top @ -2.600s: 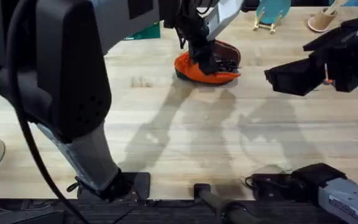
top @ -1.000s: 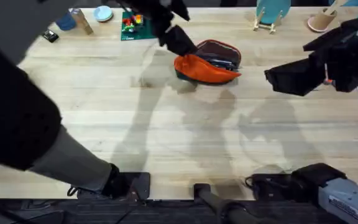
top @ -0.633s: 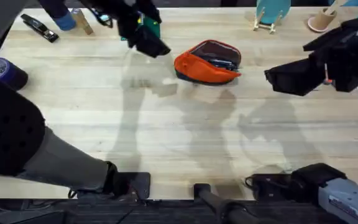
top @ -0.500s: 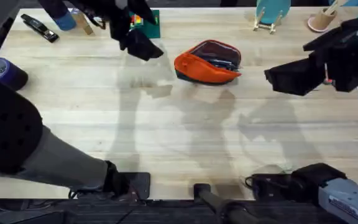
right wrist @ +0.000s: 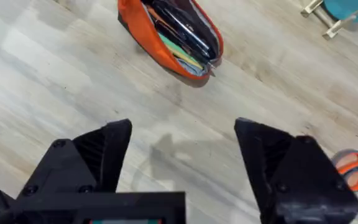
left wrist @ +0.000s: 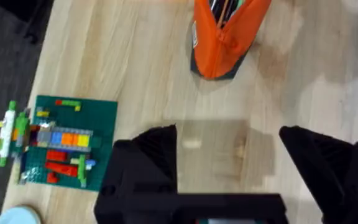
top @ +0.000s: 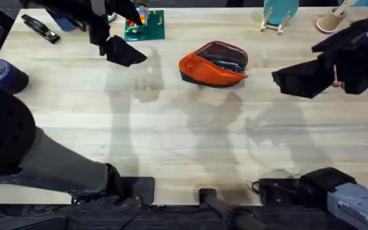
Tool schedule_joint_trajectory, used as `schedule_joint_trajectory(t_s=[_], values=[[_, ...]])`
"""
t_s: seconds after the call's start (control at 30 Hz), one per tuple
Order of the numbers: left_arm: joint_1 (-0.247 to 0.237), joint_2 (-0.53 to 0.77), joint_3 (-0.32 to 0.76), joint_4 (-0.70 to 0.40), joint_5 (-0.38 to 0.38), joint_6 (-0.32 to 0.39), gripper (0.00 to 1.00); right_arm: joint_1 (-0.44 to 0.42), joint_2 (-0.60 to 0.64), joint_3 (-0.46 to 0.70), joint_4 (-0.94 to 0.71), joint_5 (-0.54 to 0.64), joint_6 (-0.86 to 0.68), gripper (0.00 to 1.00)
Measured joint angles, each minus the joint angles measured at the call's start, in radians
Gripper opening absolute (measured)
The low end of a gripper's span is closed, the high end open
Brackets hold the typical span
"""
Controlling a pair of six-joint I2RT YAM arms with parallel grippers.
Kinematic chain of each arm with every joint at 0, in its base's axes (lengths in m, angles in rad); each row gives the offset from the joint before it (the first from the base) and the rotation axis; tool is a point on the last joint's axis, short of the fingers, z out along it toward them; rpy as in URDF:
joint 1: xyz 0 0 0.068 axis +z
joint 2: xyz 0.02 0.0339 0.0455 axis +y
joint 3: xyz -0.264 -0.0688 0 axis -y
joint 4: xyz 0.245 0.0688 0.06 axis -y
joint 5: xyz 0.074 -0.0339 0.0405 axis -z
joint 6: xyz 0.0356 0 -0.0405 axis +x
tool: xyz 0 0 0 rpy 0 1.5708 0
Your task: Unzip the bag, pick up the pens from the table one at a time and place them inside, then zip the bag closed.
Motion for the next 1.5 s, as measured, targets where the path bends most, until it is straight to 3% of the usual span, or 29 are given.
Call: schedule_joint_trajectory(t_s=[0.17,0.4,0.67,1.13,1.5], values=[[0.037,0.0,0.0,-0.002,0.0,0.053,0.995,0.0,0.0,0.0,0.0,0.0,0.0,0.996],[0.045,0.008,0.0,-0.002,0.002,0.091,0.995,0.0,0.0,0.0,0.0,0.0,0.0,0.997],[0.045,0.08,0.0,0.003,0.003,0.1,0.995,0.0,0.0,0.0,0.0,0.0,0.0,0.997],[0.045,0.08,0.0,0.001,-0.01,0.1,0.995,0.0,0.0,0.0,0.001,-0.001,0.0,0.997],[0.045,0.08,0.0,0.001,-0.012,0.1,0.995,0.0,0.0,0.0,0.055,-0.227,0.0,0.997]])
